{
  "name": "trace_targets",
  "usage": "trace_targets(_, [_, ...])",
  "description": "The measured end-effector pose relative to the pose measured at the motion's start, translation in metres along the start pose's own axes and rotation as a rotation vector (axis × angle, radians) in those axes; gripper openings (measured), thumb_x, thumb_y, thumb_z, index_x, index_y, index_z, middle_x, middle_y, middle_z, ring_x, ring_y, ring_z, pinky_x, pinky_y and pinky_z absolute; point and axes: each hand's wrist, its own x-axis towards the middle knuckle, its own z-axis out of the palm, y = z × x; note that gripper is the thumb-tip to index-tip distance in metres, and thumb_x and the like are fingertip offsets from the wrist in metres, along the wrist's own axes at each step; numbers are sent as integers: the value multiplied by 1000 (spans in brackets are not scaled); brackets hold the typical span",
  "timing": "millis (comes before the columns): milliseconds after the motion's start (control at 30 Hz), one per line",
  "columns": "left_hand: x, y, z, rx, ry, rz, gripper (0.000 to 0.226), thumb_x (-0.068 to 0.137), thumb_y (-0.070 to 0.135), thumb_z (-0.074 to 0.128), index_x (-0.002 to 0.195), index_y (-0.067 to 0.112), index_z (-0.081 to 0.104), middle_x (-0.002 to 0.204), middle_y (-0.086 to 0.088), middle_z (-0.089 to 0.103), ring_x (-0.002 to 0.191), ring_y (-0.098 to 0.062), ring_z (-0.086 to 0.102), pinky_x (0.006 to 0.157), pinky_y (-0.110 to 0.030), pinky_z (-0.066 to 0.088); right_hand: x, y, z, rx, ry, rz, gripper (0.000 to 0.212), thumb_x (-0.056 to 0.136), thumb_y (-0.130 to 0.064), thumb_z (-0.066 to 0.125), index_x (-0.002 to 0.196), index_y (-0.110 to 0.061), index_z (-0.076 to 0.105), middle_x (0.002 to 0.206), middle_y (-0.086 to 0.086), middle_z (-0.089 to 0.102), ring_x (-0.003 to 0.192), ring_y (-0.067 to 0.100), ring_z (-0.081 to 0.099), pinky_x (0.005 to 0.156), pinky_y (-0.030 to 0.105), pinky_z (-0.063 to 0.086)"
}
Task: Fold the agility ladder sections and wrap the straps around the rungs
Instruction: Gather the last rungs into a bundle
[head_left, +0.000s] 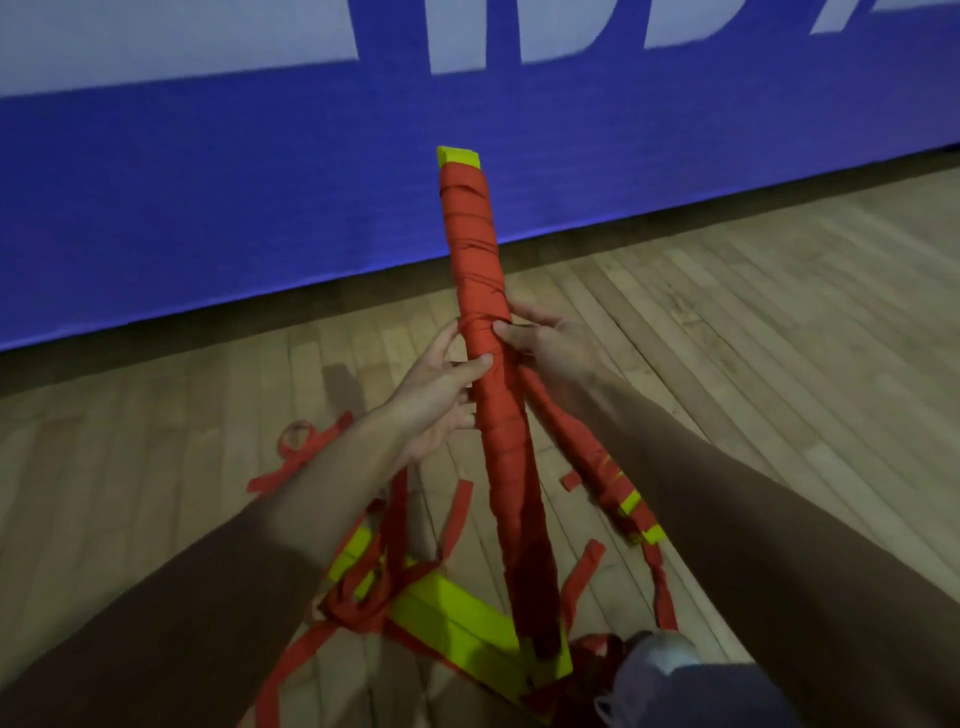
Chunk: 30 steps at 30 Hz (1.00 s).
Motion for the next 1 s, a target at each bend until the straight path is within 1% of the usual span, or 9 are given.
trace_targets(67, [31, -21, 5, -16, -2, -50, 50, 95, 9, 57, 129, 41, 41, 99, -13, 66, 79, -23, 69, 74, -52, 57, 23, 17, -15, -19, 67, 25, 38, 85, -2, 67, 123, -6, 65, 113, 18, 71, 88, 21, 67, 74, 29, 55])
trace_targets(200, [88, -67, 6, 9, 54, -135, 54, 95, 9, 59, 139, 33, 41, 89, -9, 72, 76, -25, 70, 74, -48, 58, 71, 59, -43, -64, 189, 80, 37, 82, 6, 65, 119, 2, 66, 109, 21, 70, 85, 24, 67, 63, 22, 56])
trace_targets(433, [164, -151, -1, 180, 110, -345, 56, 94, -6, 44, 141, 25, 43, 92, -1, 61, 78, -15, 59, 63, -28, 53, 137, 153, -82, -540, 323, 192, 36, 81, -11, 76, 117, -11, 69, 112, 11, 71, 97, 20, 69, 89, 30, 55])
trace_targets(567, [182, -186, -4, 228, 99, -399, 67, 89, -8, 43, 144, 29, 41, 87, 4, 61, 81, -16, 57, 69, -23, 46, 148, 188, -92, -981, 167, 190, 27, 87, -11, 60, 112, -11, 71, 115, 12, 70, 110, 28, 63, 90, 29, 46])
trace_targets(633, [183, -193, -10, 257, 91, -389, 68, 91, -10, 42, 149, 24, 34, 100, 9, 58, 78, -9, 55, 57, -15, 44, 149, 194, -92, -1138, 95, 211, 31, 86, -9, 51, 111, -8, 69, 115, 17, 69, 111, 33, 61, 90, 32, 45])
trace_targets(700, [181, -195, -17, 258, 64, -388, 68, 91, -12, 39, 149, 22, 33, 112, 11, 53, 83, -5, 55, 57, -13, 45, 150, 195, -90, -1189, 53, 242, 33, 88, -10, 47, 115, -3, 65, 117, 21, 66, 111, 36, 60, 89, 33, 46])
trace_targets(800, [174, -191, -31, 343, 75, -394, 54, 92, -7, 44, 133, 28, 49, 94, 8, 58, 79, -3, 55, 59, -16, 44, 146, 194, -83, -1234, -10, 316, 39, 95, -21, 46, 129, -2, 52, 129, 23, 58, 118, 38, 56, 94, 36, 44])
trace_targets(900, [155, -179, -49, 346, 107, -405, 33, 96, -6, 44, 123, 9, 57, 87, -2, 58, 64, -3, 59, 54, -13, 45, 132, 193, -78, -1278, 24, 305, 39, 94, -19, 46, 129, -2, 46, 129, 25, 57, 119, 39, 55, 96, 39, 44])
trace_targets(1000, [127, -163, -71, 422, 105, -412, 39, 96, -3, 43, 132, 7, 52, 106, -9, 62, 80, -14, 63, 66, -16, 45, 112, 183, -74, -1315, 80, 263, 43, 93, -12, 45, 134, 1, 41, 132, 25, 54, 123, 39, 52, 100, 41, 40])
